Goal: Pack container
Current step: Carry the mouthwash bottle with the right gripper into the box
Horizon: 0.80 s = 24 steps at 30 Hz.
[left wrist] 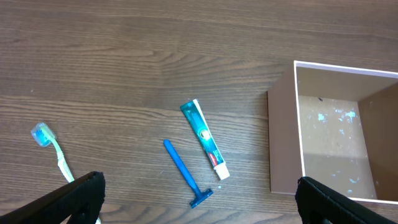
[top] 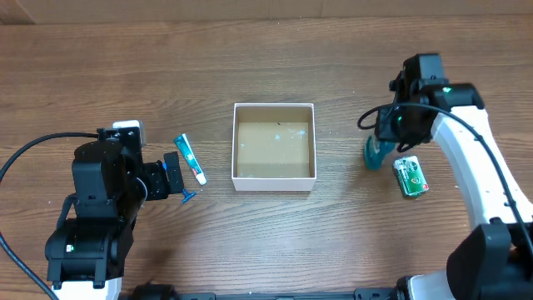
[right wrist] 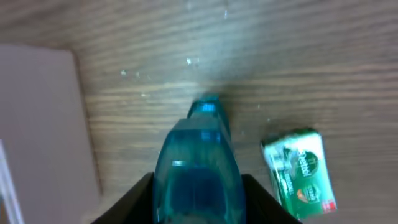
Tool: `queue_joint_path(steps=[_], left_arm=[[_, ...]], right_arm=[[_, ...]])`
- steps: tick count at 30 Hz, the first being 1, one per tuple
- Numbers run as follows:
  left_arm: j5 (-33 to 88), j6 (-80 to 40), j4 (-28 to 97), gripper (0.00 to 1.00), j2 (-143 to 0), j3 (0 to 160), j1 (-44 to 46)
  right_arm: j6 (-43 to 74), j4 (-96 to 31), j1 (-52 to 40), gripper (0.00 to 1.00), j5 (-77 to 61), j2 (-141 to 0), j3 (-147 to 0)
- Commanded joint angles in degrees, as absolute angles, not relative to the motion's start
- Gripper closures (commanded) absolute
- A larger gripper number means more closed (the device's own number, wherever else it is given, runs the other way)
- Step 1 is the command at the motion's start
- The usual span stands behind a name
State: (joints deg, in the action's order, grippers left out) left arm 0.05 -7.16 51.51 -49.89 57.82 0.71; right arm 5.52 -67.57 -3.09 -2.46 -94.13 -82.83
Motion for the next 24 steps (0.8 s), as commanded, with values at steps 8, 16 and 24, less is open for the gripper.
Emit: queue_joint_path(steps=[8,16,24], left_arm=[[0.5,-7.7,51.1,0.0,-49.5,59.5,0.4],[0.5,-7.8,51.1,0.0,-49.5,59.5,0.4],[0.5,-7.8,51.2,0.0,-49.5,59.5,0.4]], right_arm=[[18.0,-73.7,-28.0,0.96,1.6,-90.2,-105.4],[24.8,-65.9,-39.0,0.96,4.8,-101.3,-105.3],[28.8,-58.2,-39.0,0.96,5.4,-112.3,-105.3]])
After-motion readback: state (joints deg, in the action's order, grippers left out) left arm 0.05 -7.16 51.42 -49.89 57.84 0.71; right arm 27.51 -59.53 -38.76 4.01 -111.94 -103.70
